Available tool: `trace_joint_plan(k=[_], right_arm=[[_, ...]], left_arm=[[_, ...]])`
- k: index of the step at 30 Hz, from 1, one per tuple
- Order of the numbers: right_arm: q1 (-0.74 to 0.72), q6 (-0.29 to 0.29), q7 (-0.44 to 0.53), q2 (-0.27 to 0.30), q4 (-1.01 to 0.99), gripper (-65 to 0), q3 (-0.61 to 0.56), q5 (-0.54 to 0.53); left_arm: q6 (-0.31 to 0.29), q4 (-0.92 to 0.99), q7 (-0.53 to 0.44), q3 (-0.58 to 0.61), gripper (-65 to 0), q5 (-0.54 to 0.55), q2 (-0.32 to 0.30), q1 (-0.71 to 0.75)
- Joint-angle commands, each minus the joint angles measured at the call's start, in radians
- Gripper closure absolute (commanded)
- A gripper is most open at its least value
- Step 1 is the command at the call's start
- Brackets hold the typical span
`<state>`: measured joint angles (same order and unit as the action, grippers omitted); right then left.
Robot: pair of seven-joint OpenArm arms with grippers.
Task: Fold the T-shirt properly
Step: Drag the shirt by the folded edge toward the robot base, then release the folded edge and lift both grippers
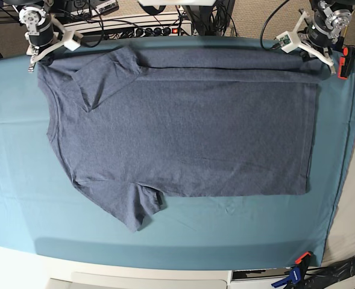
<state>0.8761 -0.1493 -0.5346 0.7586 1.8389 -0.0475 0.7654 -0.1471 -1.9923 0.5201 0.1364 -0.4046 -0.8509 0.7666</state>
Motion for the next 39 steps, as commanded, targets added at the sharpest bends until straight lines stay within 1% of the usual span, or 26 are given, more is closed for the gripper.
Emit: trace_joint_plan(k=[1,8,12,13,15,16,17,18,19,20,25,29,32,34,35,38,39], right_arm=[[0.008,0.013,-0.036,0.017,0.006,0.0,0.023,0.011],[0.008,0.013,-0.023,0.017,0.006,0.0,0.024,0.007],[0.008,0.010,-0.019,0.017,0.006,0.0,0.024,-0.056],[0.008,0.003,-0.023,0.017,0.006,-0.6,0.024,-0.064],[0.008,-0.005,-0.033,0.017,0.006,-16.6,0.024,-0.082],[0.008,-0.005,-0.035,0.017,0.006,-23.5,0.024,-0.096],[0.008,-0.005,-0.038,0.017,0.006,-27.2,0.024,-0.101],[0.009,-0.004,-0.039,0.017,0.006,-27.7,0.024,-0.102],[0.011,-0.005,-0.042,0.018,0.006,-27.7,0.024,-0.104],[0.015,-0.005,-0.046,0.018,0.006,-27.7,0.024,-0.104],[0.057,-0.005,-0.048,0.018,0.007,-27.7,0.023,-0.090],[0.117,-0.004,-0.074,0.018,0.007,-27.7,0.023,-0.042],[0.174,-0.002,-0.087,0.017,0.007,-27.6,0.023,0.000],[0.207,0.020,-0.099,0.017,0.011,-27.6,0.023,0.032],[0.223,0.040,-0.110,0.017,0.018,-27.6,0.023,0.049],[0.266,0.109,-0.150,0.017,0.066,-27.6,0.023,0.102],[0.280,0.140,-0.163,0.017,0.089,-27.6,0.023,0.121]], left_arm=[[-0.021,-0.005,0.025,0.001,0.0,0.016,-0.013,0.014],[-0.021,-0.005,0.022,0.001,0.0,0.016,-0.013,0.014],[-0.021,-0.005,0.022,0.001,0.0,0.016,-0.013,0.014],[-0.021,-0.005,0.022,0.001,-2.7,0.016,-0.013,0.014],[-0.021,-0.005,0.022,0.001,-12.6,0.016,-0.013,0.014],[-0.021,-0.005,0.022,0.001,-17.9,0.016,-0.013,0.014],[-0.020,-0.005,0.022,0.001,-22.9,0.016,-0.013,0.014],[-0.016,-0.005,0.023,0.001,-26.9,0.017,-0.013,0.014],[-0.006,-0.005,0.023,0.001,-29.5,0.021,-0.013,0.015],[-0.002,-0.005,0.027,0.001,-30.3,0.025,-0.014,0.014],[-0.007,-0.005,0.045,0.001,-30.3,0.024,-0.014,0.015],[-0.005,-0.018,0.073,0.001,-30.3,0.024,-0.014,0.030],[-0.002,-0.080,0.099,0.001,-30.3,0.035,-0.014,0.069],[0.011,-0.146,0.117,0.001,-30.3,0.035,-0.014,0.102],[0.021,-0.180,0.124,0.000,-30.3,0.034,-0.014,0.118],[0.020,-0.275,0.159,-0.007,-30.3,0.034,-0.014,0.147],[0.019,-0.303,0.171,-0.013,-30.2,0.034,-0.014,0.152]])
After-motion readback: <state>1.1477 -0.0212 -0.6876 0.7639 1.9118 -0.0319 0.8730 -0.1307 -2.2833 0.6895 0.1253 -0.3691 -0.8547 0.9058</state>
